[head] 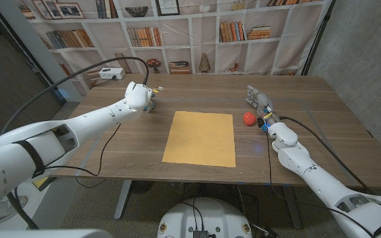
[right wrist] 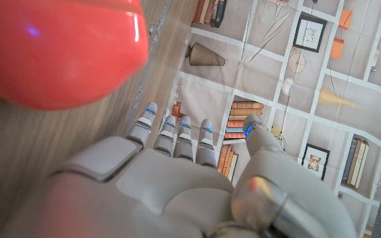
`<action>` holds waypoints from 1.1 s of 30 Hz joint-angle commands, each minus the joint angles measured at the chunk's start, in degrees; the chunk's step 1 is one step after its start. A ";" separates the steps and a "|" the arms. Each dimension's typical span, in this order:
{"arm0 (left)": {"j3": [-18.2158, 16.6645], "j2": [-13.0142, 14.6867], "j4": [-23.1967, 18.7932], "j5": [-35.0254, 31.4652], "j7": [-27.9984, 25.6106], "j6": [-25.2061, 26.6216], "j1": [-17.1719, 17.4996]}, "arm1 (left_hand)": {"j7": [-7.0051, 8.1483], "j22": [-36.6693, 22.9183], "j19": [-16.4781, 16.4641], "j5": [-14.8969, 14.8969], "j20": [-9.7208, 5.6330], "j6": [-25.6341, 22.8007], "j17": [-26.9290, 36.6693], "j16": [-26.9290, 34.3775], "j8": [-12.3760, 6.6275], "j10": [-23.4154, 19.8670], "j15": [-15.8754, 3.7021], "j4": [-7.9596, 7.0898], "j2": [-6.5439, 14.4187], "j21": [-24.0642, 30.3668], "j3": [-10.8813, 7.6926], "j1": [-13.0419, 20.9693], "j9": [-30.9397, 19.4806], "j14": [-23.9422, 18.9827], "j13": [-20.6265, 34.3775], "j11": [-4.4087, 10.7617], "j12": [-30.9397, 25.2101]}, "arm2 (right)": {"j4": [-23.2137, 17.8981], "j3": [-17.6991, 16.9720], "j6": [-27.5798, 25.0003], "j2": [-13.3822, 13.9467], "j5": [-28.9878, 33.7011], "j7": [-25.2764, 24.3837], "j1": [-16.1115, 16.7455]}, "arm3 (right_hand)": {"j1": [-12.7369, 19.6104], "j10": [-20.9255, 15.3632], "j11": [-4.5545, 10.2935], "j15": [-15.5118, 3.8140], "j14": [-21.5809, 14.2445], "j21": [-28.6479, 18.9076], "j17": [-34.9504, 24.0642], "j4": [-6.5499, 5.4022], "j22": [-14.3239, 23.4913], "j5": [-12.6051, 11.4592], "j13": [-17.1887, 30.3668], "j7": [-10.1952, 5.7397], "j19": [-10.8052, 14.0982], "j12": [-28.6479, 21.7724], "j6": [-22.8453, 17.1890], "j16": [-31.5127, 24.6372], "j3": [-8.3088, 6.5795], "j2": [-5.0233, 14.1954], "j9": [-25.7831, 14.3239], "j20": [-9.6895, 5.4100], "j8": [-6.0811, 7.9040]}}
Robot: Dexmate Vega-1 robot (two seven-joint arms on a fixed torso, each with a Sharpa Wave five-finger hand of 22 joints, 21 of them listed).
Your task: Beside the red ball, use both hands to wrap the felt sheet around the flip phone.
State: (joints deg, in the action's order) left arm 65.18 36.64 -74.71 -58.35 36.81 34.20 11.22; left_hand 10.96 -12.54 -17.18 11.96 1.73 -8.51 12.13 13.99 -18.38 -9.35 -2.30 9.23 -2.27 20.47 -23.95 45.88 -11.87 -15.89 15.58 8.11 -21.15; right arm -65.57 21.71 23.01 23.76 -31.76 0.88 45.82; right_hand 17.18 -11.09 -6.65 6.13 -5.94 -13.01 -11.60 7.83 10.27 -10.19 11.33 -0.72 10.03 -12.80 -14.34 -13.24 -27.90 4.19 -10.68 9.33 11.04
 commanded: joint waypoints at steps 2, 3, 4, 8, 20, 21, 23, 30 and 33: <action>1.50 0.48 -0.58 -0.94 -2.63 1.34 1.54 | -0.40 -1.65 -7.14 0.04 -1.28 -6.31 1.23 2.79 -3.46 -5.78 -8.55 0.18 1.38 4.87 1.68 4.37 -0.18 -8.03 0.43 1.05 -2.37 | 1.96 -0.02 0.48 -0.47 -0.50 0.89 -0.68 | -0.36 -0.44 -0.06 0.14 -0.77 0.16 -0.09 0.01 0.20 -0.11 0.31 0.13 0.48 0.07 -0.54 -0.03 0.37 0.03 -0.14 0.00 0.23; 1.55 0.49 -0.59 -1.14 -2.72 1.57 1.66 | -0.21 -1.96 -7.87 -0.05 -1.52 -7.53 1.47 3.20 -4.11 -7.23 -8.97 0.10 1.55 5.60 2.07 4.84 -0.21 -9.09 0.50 1.07 -2.95 | 2.01 -0.01 0.51 -0.45 -0.49 0.92 -0.67 | -0.38 -0.44 -0.14 0.12 -0.77 0.16 -0.09 0.01 0.20 -0.12 0.31 0.11 0.50 0.08 -0.53 -0.03 0.39 0.05 -0.14 0.03 0.22; 1.62 0.57 -0.64 -1.40 -3.11 1.75 1.86 | 0.09 -2.25 -8.76 -0.10 -1.71 -8.70 1.71 3.57 -4.76 -7.53 -9.10 0.16 1.66 6.41 2.44 5.57 -0.27 -10.03 0.54 1.32 -3.05 | 2.03 0.01 0.50 -0.43 -0.46 0.90 -0.64 | -0.38 -0.47 -0.16 0.15 -0.78 0.16 -0.10 0.01 0.20 -0.12 0.32 0.11 0.50 0.07 -0.53 -0.03 0.39 0.05 -0.14 0.00 0.22; 1.61 0.74 -0.64 -1.98 -5.83 2.15 3.03 | -0.85 -2.81 -10.99 -0.33 -2.27 -12.36 2.47 5.19 -6.79 -10.89 -9.94 0.16 3.04 8.68 3.13 8.10 -0.38 -14.06 0.88 1.68 -4.43 | 1.81 -0.04 0.32 -0.19 -0.38 0.64 -0.42 | -0.41 -0.61 -0.18 0.20 -0.84 0.17 -0.10 0.02 0.20 -0.12 0.32 0.06 0.54 0.05 -0.54 -0.03 0.43 0.08 -0.14 0.02 0.21; -0.48 0.79 1.34 -0.80 -22.00 1.97 7.97 | -7.55 -7.35 -22.82 -1.29 -7.14 -42.24 11.64 15.51 -21.46 -36.58 -11.43 0.17 8.58 29.32 4.86 29.08 -0.95 -43.33 10.48 2.08 -19.29 | 1.34 -0.10 -0.29 0.49 0.12 -0.08 -0.33 | -0.44 -1.10 -0.26 0.20 -1.15 0.19 -0.08 0.08 0.21 -0.15 0.34 0.09 0.71 -0.04 -0.73 -0.06 0.53 0.14 -0.14 0.01 0.26; -0.74 0.82 1.28 -0.40 -22.76 1.87 8.16 | -8.07 -7.84 -23.61 -1.35 -7.81 -42.34 12.32 15.70 -21.58 -37.50 -11.36 -0.14 8.75 31.68 5.40 28.99 -0.89 -45.67 12.24 2.20 -20.72 | 1.52 -0.05 -0.28 0.48 0.14 0.03 -0.45 | -0.45 -1.11 -0.23 0.18 -1.16 0.19 -0.08 0.09 0.21 -0.15 0.34 0.08 0.72 -0.04 -0.74 -0.06 0.53 0.14 -0.14 0.04 0.26; -1.12 1.12 0.88 0.16 -23.88 1.43 8.33 | -8.62 -8.12 -24.25 -1.36 -8.26 -42.46 12.78 15.66 -21.71 -37.64 -11.29 -0.11 8.74 33.30 5.71 29.16 -0.87 -46.88 13.54 2.25 -21.65 | 1.81 0.02 -0.32 0.46 0.24 0.08 -0.69 | -0.46 -1.14 -0.29 0.20 -1.19 0.19 -0.07 0.09 0.21 -0.15 0.34 0.10 0.72 -0.04 -0.73 -0.06 0.54 0.14 -0.14 0.04 0.25; -3.87 2.59 -1.89 2.82 -28.62 0.51 9.51 | -10.86 -8.96 -26.53 -1.73 -9.49 -42.83 15.01 16.94 -22.19 -37.63 -11.22 0.36 8.71 38.59 5.94 30.73 -0.88 -52.30 15.77 0.56 -22.50 | 2.77 0.02 0.27 0.15 0.16 0.49 -1.33 | -0.49 -1.19 -0.24 0.22 -1.24 0.22 -0.07 0.11 0.21 -0.16 0.35 0.09 0.76 -0.01 -0.76 -0.04 0.60 0.17 -0.14 0.03 0.25; -5.36 3.39 -3.74 4.09 -30.81 0.06 10.22 | -11.73 -9.20 -26.59 -1.74 -9.73 -43.14 15.79 17.16 -22.35 -37.92 -11.17 0.66 8.59 40.15 5.62 31.92 -0.87 -53.39 16.15 -1.41 -22.35 | 3.01 -0.04 0.53 -0.01 -0.03 0.71 -1.42 | -0.52 -1.23 -0.22 0.26 -1.27 0.23 -0.08 0.10 0.21 -0.16 0.35 0.04 0.76 -0.01 -0.82 -0.03 0.63 0.18 -0.14 0.04 0.27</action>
State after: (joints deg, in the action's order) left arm 63.53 38.31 -74.91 -58.25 15.29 35.81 19.12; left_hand 1.23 -21.41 -42.28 10.32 -3.28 -36.29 14.79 25.81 -35.05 -38.48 3.68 9.40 -2.69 59.14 -17.96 67.77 -12.61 -46.83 18.81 3.27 -34.78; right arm -63.74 21.64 23.02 24.05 -31.67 1.03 45.14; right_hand 16.95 -11.80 -6.75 6.43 -6.86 -13.01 -11.59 7.76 10.26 -10.19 11.61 -0.51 10.03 -12.80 -14.54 -13.24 -27.49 4.43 -10.68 9.32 11.04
